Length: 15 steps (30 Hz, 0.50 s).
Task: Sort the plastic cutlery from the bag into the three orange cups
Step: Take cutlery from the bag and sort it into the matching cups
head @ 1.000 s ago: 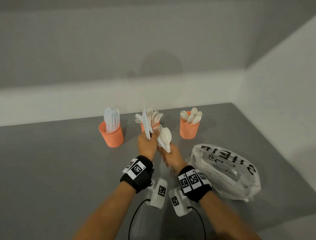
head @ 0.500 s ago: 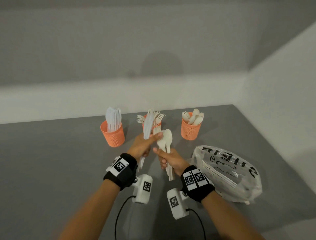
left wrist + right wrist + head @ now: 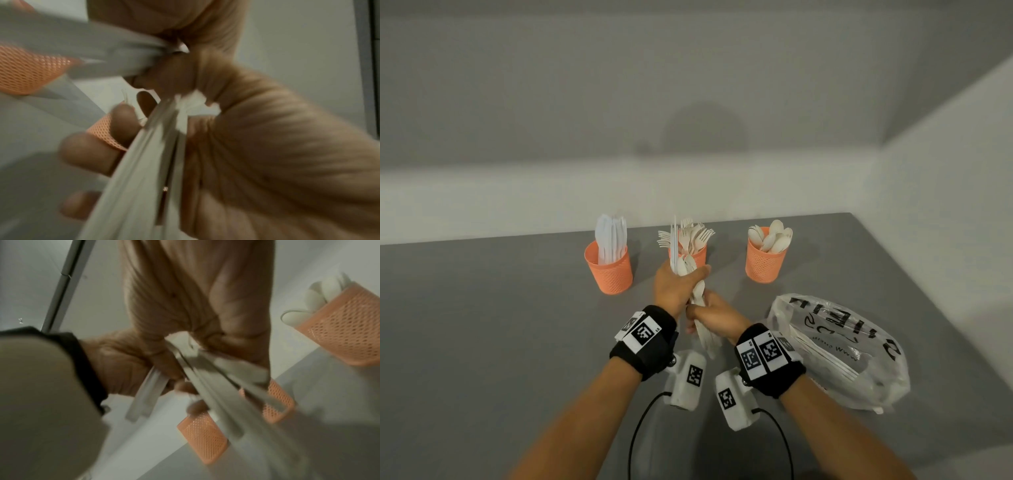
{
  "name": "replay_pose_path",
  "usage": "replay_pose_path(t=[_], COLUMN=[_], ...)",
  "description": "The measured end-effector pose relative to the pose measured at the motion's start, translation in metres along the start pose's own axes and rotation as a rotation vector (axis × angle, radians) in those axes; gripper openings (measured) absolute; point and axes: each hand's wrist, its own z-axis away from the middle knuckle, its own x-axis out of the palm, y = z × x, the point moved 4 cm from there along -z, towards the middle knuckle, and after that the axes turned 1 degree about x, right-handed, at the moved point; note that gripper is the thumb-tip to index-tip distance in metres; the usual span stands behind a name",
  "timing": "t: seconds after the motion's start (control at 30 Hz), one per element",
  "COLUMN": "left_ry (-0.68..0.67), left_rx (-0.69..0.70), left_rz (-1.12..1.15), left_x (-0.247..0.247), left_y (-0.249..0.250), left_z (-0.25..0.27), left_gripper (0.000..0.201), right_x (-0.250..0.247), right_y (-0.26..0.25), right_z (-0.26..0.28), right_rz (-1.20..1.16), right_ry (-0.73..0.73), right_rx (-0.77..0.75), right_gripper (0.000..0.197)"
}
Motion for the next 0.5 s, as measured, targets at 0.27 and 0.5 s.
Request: replay_pose_path(t=[0.27,0.5], left_ry=[0.09,0.453], left_rx=[-0.129,-0.006], left_rz=[0.047,0.133], left_x=[-0.033,-0.113], left_y=[-0.02,0.023], left_z=[-0.013,-0.071], left_gripper=[0.032,0.045], right_x=[-0.023,-0.037], right_y=[0.018,0.024], right_z=[-0.002,-0.006], right_rz=[-0.361,-0.334], right_ry=[0.247,0.288], right_rx=[0.155,0.195], right_gripper=[0.024,0.035])
